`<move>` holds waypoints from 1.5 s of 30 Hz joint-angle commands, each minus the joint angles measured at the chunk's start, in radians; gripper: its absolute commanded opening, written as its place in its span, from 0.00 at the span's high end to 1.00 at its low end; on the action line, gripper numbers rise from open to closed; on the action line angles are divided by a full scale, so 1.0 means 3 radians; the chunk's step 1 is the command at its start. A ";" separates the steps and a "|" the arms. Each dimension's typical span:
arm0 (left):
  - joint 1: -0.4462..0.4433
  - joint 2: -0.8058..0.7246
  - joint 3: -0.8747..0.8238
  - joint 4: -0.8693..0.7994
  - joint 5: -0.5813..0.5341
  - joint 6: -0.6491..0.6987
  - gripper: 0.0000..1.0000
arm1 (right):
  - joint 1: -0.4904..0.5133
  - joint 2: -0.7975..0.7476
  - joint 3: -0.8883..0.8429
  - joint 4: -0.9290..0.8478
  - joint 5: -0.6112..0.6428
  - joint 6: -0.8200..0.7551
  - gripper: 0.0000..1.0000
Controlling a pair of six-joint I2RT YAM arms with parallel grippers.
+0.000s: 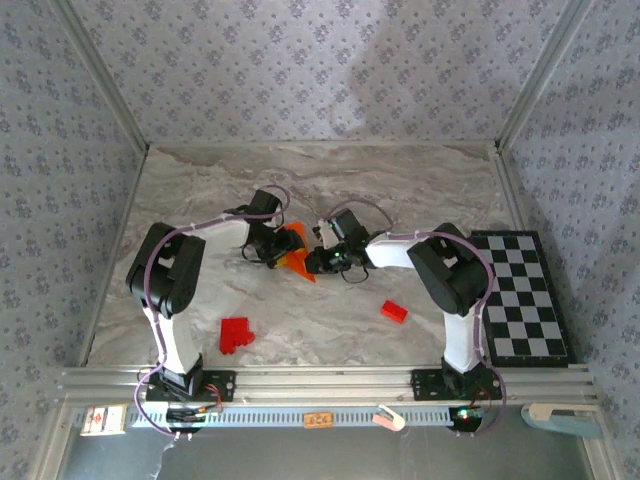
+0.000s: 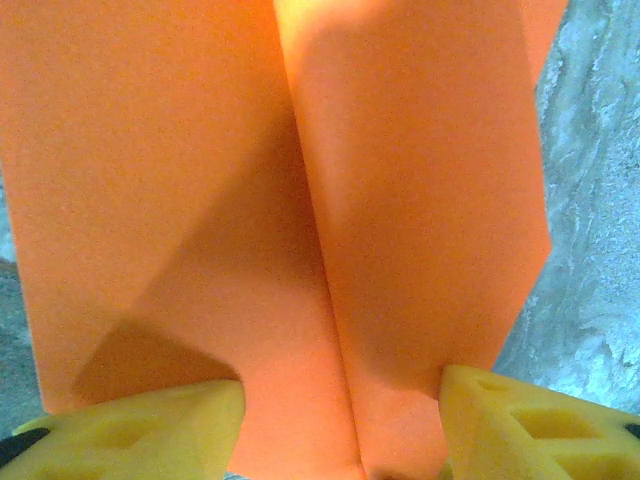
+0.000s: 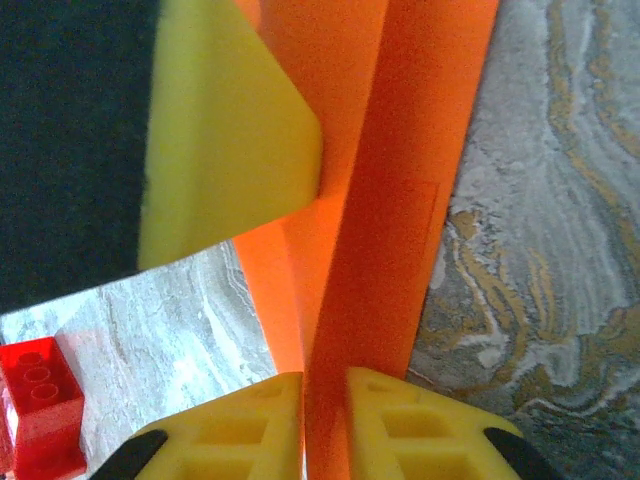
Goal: Fold a paper plane with a square sheet of paper (pick it up from the middle)
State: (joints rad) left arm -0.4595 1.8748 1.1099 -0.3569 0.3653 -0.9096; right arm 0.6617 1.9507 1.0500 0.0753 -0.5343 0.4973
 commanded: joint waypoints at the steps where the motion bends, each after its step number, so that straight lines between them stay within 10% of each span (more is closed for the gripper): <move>1: -0.0032 0.0404 -0.0262 -0.0439 -0.0379 -0.0005 0.41 | 0.0002 0.0048 0.0009 -0.0166 0.0063 -0.0014 0.84; 26: 0.0018 -0.0343 0.0037 -0.0085 0.0183 0.0326 0.39 | -0.0238 0.0246 -0.0249 0.0439 -0.0560 0.0413 0.95; 45: 0.0059 -0.0034 0.0038 0.0086 0.0208 0.0353 0.58 | -0.0250 0.0311 -0.0161 0.0256 -0.0549 0.0407 0.93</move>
State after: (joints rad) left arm -0.4450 1.8374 1.0828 -0.2935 0.4400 -0.8116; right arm 0.5854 1.9957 0.9962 0.2146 -0.7300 0.6155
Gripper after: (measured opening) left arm 0.422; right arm 0.067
